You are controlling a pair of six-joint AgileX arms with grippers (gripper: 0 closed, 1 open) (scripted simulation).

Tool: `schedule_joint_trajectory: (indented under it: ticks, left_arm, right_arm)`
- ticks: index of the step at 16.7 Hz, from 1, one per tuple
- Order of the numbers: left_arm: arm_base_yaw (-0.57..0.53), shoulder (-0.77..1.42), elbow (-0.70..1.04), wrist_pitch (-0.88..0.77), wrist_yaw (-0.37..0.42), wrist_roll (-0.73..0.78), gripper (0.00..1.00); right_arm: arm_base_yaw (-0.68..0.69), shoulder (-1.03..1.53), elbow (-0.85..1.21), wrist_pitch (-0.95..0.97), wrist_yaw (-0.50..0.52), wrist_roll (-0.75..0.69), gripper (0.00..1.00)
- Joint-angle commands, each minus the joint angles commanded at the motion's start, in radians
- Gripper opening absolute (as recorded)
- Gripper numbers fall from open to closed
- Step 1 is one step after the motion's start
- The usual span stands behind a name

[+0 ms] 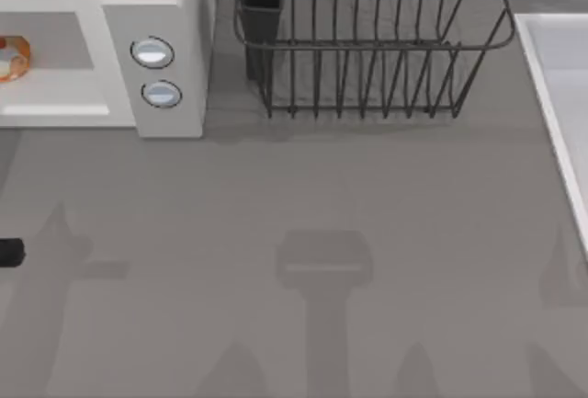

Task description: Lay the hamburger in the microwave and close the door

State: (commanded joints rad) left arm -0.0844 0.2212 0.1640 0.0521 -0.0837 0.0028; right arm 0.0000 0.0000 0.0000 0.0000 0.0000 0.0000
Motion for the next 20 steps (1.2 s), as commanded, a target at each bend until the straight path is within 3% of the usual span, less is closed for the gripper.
schedule_joint_trajectory:
  ticks: [11, 14, 20]
  left_arm:
    - [0.038, 0.129, 0.068, 0.033, 0.025, 0.027, 0.0]
    - [0.164, 0.251, 0.171, -0.034, 0.088, 0.128, 0.0]
    - [0.577, 0.678, 0.521, -0.271, 0.303, 0.438, 0.0]
  right_arm:
    - [0.0, 0.0, 0.0, 0.0, 0.0, 0.0, 1.0]
    - [0.0, 0.0, 0.0, 0.0, 0.0, 0.0, 1.0]
    - [0.0, 0.0, 0.0, 0.0, 0.0, 0.0, 1.0]
